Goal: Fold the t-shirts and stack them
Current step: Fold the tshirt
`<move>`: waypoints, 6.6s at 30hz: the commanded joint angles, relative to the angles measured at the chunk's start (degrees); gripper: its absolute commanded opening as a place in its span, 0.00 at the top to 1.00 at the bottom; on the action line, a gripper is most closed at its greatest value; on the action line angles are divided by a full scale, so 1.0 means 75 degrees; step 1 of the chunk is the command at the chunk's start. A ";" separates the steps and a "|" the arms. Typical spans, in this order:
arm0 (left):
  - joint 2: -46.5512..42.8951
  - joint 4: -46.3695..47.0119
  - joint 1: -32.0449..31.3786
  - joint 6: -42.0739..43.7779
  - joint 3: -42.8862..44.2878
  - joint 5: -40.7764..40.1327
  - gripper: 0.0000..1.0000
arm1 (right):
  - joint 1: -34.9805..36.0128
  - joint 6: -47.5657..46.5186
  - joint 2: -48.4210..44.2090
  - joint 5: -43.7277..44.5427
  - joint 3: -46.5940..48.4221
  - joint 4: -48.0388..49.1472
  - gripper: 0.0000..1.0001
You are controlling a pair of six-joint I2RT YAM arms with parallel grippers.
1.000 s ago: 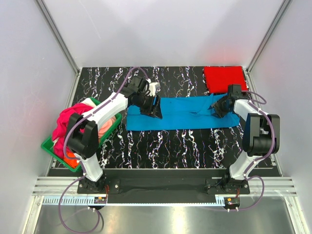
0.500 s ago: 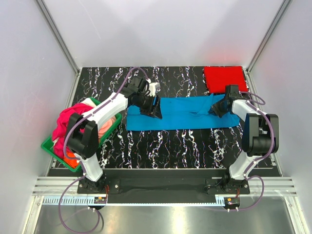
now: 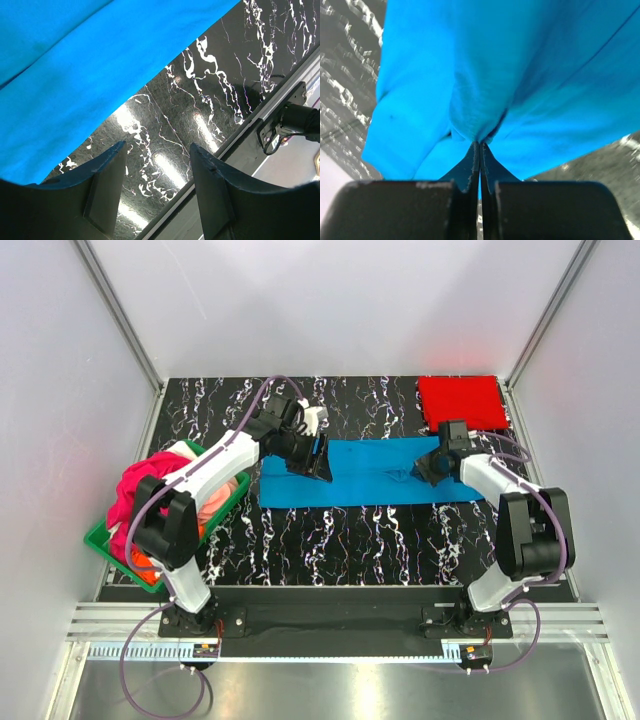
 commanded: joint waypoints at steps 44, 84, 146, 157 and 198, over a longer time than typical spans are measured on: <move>0.1463 -0.0052 0.0330 -0.0310 0.0437 -0.1394 0.41 | 0.0079 -0.2378 0.1485 -0.0168 0.1035 0.0418 0.94; -0.3115 0.1097 -0.3620 -0.3966 -0.4768 -0.3212 0.42 | -0.0765 -0.3340 -0.1036 0.0266 0.0659 -0.1024 0.75; -0.0727 -0.0286 -0.1510 -0.2044 -0.3898 -0.4688 0.53 | -0.0554 -0.3854 0.2446 -0.0612 0.1737 0.0007 0.74; -0.2765 -0.1351 -0.1956 -0.2349 -0.3303 -0.5062 0.49 | 0.0664 -0.3726 0.3405 -0.0812 0.2979 -0.0004 0.73; 0.0420 0.1401 -0.2963 -0.1341 -0.2633 -0.2603 0.52 | 0.0947 -0.5332 0.5696 -0.2652 1.0718 -0.2008 0.59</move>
